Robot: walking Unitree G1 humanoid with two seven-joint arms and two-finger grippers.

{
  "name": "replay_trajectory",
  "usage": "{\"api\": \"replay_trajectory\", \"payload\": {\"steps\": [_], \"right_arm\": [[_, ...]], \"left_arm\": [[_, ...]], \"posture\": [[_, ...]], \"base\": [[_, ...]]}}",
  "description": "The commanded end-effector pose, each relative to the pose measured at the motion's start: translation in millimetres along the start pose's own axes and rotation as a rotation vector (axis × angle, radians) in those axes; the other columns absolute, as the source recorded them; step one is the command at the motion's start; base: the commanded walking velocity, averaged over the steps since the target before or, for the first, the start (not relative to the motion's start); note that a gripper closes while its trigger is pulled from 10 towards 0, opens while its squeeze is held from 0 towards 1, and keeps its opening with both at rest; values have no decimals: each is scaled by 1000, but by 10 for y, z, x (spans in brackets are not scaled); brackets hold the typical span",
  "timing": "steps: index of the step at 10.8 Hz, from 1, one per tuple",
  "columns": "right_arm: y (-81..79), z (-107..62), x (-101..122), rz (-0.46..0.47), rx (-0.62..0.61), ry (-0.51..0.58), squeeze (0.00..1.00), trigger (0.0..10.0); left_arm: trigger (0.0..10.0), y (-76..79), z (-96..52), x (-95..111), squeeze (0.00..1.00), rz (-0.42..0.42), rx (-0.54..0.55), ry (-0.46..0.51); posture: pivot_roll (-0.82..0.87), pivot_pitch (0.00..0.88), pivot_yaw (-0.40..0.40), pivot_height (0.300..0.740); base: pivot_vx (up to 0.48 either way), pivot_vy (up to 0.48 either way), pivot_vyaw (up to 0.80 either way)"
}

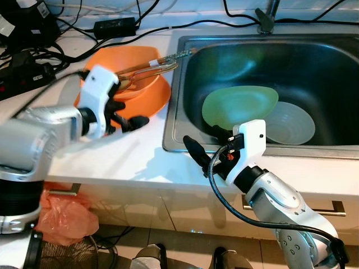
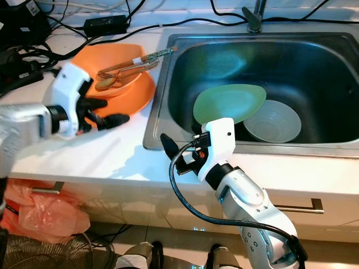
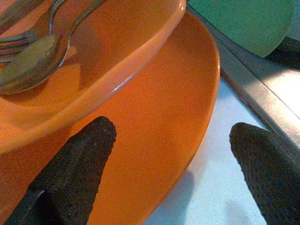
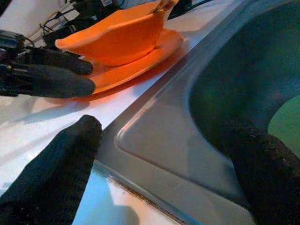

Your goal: Kitchen organization

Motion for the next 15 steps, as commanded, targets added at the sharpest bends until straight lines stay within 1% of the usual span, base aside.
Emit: {"api": "replay_trajectory", "payload": {"steps": [1,2,3,4,5,6,7,8,10,12,13,14,15], "right_arm": [[0,5,-24,1,7,-10,43,10000],[1,-1,-22,-1,5,-11,47,10000],[10,-10,-17,-6,3,-12,43,10000],[19,-17,-9,-10,2,-12,43,10000],[20,-18,-7,-12,2,-12,43,10000],[25,-19,-5,-15,3,-14,43,10000],[27,-17,-1,-16,4,-13,43,10000],[21,-15,1,-16,5,-12,39,10000],[18,-18,-6,-15,7,-16,43,10000],[21,-14,-2,-16,8,-16,43,10000],[20,-15,-4,-15,8,-17,43,10000],[18,-13,-9,-14,9,-18,43,10000],[16,-12,-12,-13,9,-19,43,10000]], "left_arm": [[10000,-4,28,-69,0,2,2,-17],[10000,19,83,-155,0,14,-11,-18],[10000,-4,133,-301,0,6,-4,-36],[10000,4,157,-373,0,-20,-28,-36],[10000,1,165,-408,0,-22,-38,-44],[10000,51,180,-440,0,-36,-96,-47],[10000,114,183,-437,0,-33,-161,-30],[10000,184,164,-395,0,-1,-229,-1],[10000,272,107,-389,0,16,-300,-8],[10000,287,75,-436,0,20,-324,-31],[10000,295,52,-453,0,-4,-340,-47],[10000,338,14,-439,0,16,-373,-49],[10000,338,6,-423,0,16,-371,-46]], "posture": [[69,140,101,740],[69,140,101,740],[53,135,96,740],[51,133,92,740],[51,133,92,740],[49,130,91,740],[47,128,92,740],[47,129,91,740],[47,130,89,740],[51,133,87,740],[51,133,87,740],[53,133,89,740],[53,133,89,740]], "base": [[0,0,0],[0,0,0],[0,0,0],[0,0,0],[0,0,0],[0,0,0],[0,0,0],[0,0,0],[0,0,0],[0,0,0],[0,0,0],[0,0,0],[0,0,0]]}}
Point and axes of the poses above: a point about 5 cm out from each wrist's last joint towards the gripper, its own z axis pointing out of the wrist towards the gripper, its own x axis along the axis of the wrist's last joint, y = z × x, the point moved 2 cm from there along z, pointing out of the wrist towards the gripper, and after that the axes turned 3 degrees about z, right-handed, at the moved point
